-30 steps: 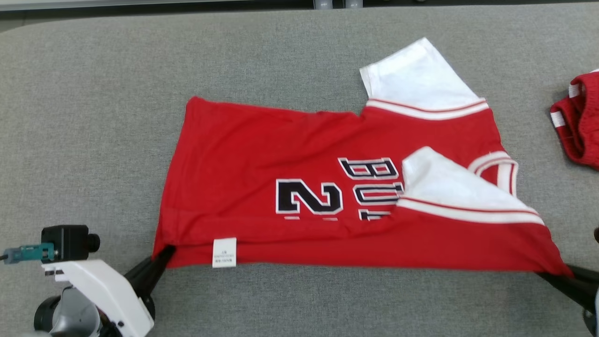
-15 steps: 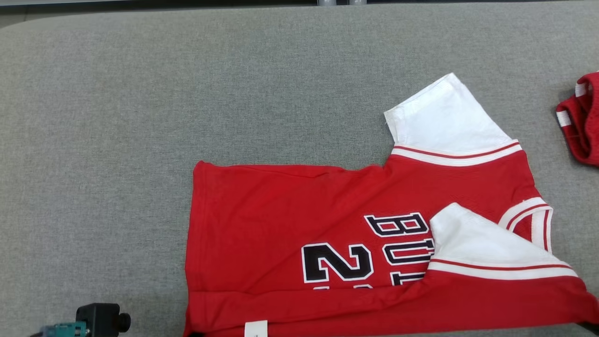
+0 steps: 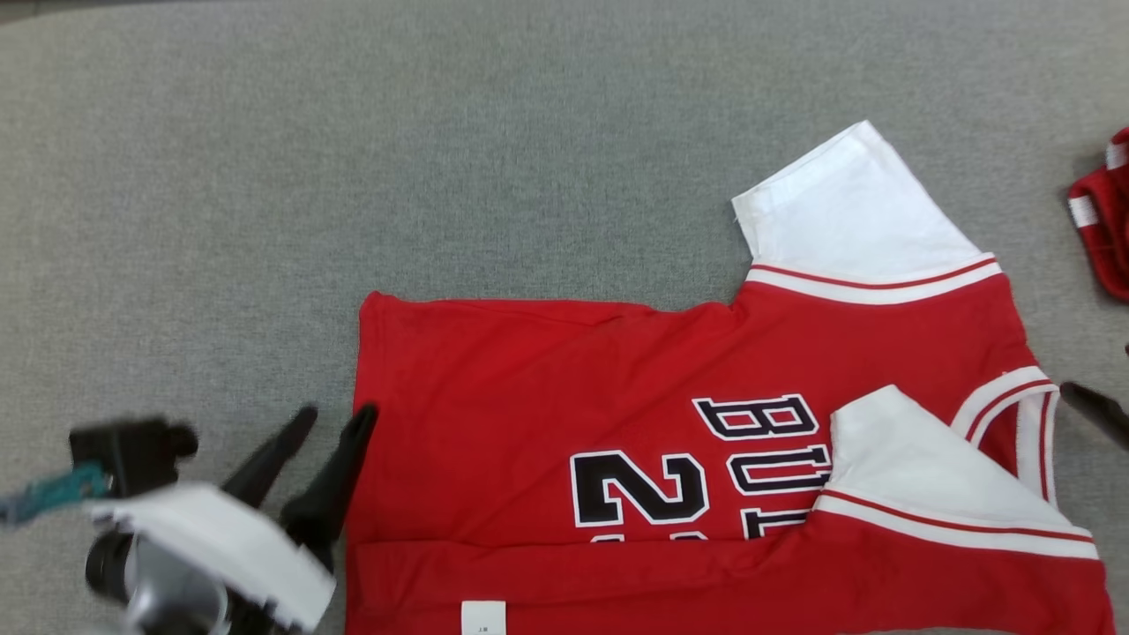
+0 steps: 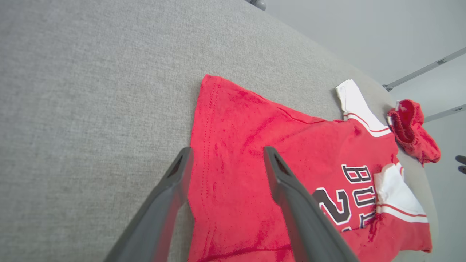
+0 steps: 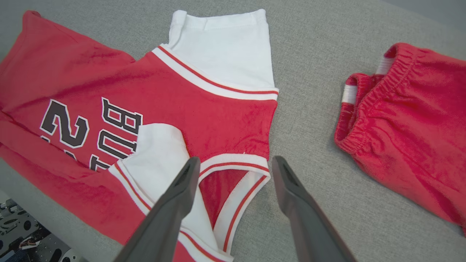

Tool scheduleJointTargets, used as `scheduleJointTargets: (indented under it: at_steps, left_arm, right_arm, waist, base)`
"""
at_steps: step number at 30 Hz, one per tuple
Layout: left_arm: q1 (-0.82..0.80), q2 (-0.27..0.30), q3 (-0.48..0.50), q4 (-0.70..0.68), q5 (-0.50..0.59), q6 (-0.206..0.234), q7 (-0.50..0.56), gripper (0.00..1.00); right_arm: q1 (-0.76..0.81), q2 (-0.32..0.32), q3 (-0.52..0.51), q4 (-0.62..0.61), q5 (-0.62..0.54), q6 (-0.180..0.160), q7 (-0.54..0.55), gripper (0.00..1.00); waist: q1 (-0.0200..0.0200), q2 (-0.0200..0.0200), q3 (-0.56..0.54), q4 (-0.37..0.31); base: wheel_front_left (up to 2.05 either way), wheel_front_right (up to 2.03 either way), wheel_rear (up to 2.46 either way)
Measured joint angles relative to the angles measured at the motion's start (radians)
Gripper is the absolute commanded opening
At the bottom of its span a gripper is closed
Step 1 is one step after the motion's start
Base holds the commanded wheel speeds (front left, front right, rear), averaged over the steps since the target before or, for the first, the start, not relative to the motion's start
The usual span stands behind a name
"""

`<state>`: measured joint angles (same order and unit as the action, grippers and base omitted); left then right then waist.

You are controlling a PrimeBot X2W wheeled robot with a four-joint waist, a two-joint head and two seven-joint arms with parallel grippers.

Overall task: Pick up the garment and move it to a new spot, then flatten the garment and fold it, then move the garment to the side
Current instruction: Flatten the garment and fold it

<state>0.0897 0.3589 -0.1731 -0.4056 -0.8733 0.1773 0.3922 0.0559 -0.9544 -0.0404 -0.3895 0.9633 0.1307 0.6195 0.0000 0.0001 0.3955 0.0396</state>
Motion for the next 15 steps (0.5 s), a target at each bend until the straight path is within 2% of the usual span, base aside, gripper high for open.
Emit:
scheduleJointTargets:
  at_steps: [5, 10, 15]
  left_arm:
    - [-0.246, 0.013, -0.098, 0.099, 0.081, -0.006, 0.093, 1.00]
    - [-0.409, 0.011, -0.145, 0.216, 0.120, -0.018, 0.151, 1.00]
    - [-0.503, 0.022, -0.163, 0.272, 0.139, -0.043, 0.171, 1.00]
  right_arm:
    - [-0.244, 0.002, 0.069, 0.043, -0.061, 0.000, 0.031, 1.00]
    - [-0.504, 0.095, 0.235, 0.186, -0.172, 0.000, 0.069, 1.00]
    - [-0.714, 0.189, 0.355, 0.353, -0.241, 0.000, 0.075, 1.00]
  waist:
    - [0.0000, 0.0000, 0.067, 0.012]
    - [0.0000, 0.0000, 0.133, 0.026]
    - [0.0000, 0.0000, 0.183, 0.042]
  base:
    - [0.00, 0.00, 0.00]
    - [0.00, 0.00, 0.00]
    - [0.00, 0.00, 0.00]
